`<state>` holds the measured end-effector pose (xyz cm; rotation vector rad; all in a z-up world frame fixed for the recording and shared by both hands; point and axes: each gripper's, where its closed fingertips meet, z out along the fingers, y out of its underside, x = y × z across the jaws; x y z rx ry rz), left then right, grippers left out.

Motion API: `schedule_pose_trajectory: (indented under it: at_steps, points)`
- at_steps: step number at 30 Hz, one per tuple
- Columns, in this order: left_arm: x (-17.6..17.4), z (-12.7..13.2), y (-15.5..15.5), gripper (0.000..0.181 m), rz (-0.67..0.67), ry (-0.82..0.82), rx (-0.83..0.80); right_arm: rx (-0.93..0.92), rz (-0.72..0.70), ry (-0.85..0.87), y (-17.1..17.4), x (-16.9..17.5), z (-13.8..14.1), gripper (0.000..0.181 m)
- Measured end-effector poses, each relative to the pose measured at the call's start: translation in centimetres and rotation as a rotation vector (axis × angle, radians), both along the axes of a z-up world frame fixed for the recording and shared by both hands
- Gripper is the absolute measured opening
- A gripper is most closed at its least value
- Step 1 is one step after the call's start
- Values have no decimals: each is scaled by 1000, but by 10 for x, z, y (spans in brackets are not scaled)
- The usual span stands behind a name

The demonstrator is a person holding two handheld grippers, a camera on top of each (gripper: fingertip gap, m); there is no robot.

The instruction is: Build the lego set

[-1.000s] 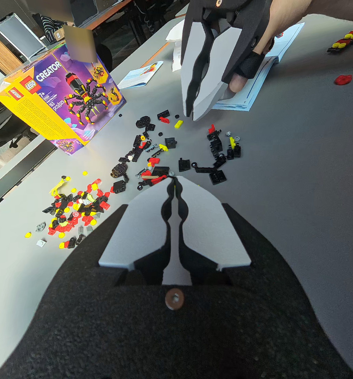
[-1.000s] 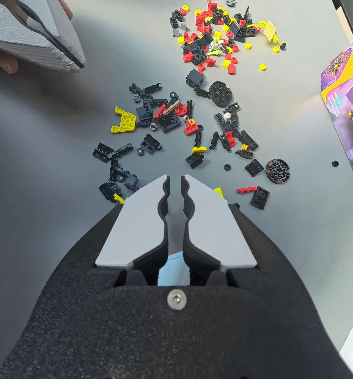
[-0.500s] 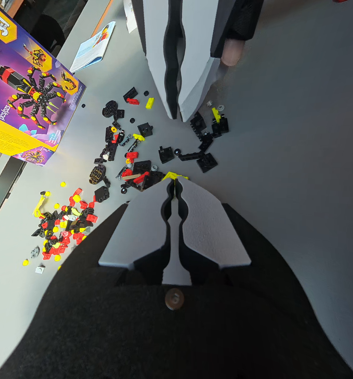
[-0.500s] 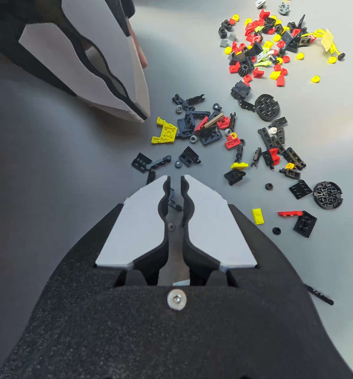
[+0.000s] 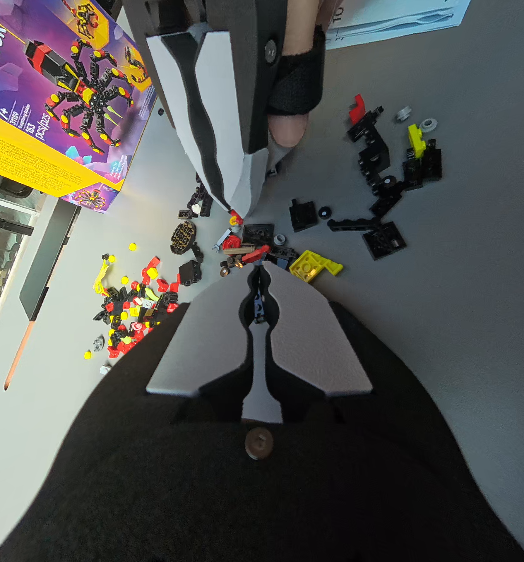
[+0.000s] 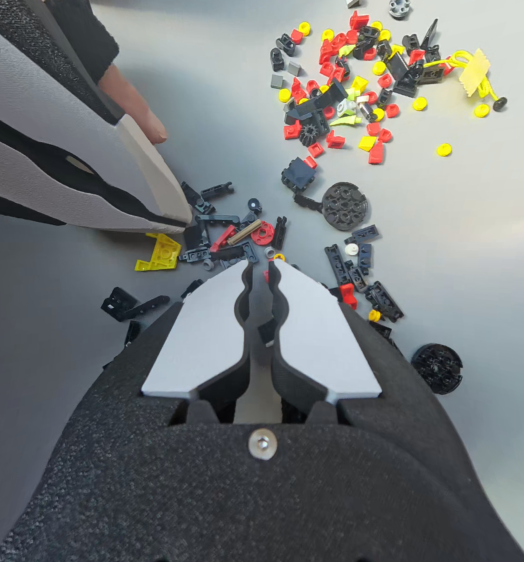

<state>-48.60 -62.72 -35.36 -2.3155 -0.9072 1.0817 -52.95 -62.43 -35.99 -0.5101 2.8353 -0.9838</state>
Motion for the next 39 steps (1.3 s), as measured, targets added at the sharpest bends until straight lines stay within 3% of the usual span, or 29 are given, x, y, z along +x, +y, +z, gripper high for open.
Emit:
schedule_pose_trajectory:
  at_steps: [1, 4, 7, 14, 17, 24, 30, 34, 39]
  points:
    - [-1, 2, -1, 0, 2, 16, -5, -1, -11, 10, 0, -6, 2, 10]
    - [-3, 9, -1, 0, -4, 64, 12, -28, -52, 49, 1, -27, 11, 10]
    - [-1, 9, 1, 0, -14, 80, 36, -60, -79, -46, 4, -33, 21, 10]
    - [4, 7, 8, 2, -47, 72, 90, 7, -1, -32, 12, -19, 6, 13]
    - [9, 11, 14, 5, -78, 98, 112, 3, -34, 51, 14, -32, 4, 15]
    - [14, 22, 29, 8, -158, 175, 212, -75, -165, -16, 27, -61, 20, 17]
    - [13, 22, 33, 7, -181, 196, 195, -109, -198, -19, 44, -73, 30, 16]
    - [13, 26, 33, 7, -182, 229, 189, -128, -178, -4, 29, -75, 38, 16]
    - [13, 24, 31, 7, -165, 213, 223, -142, -65, -3, -13, -54, 42, 16]
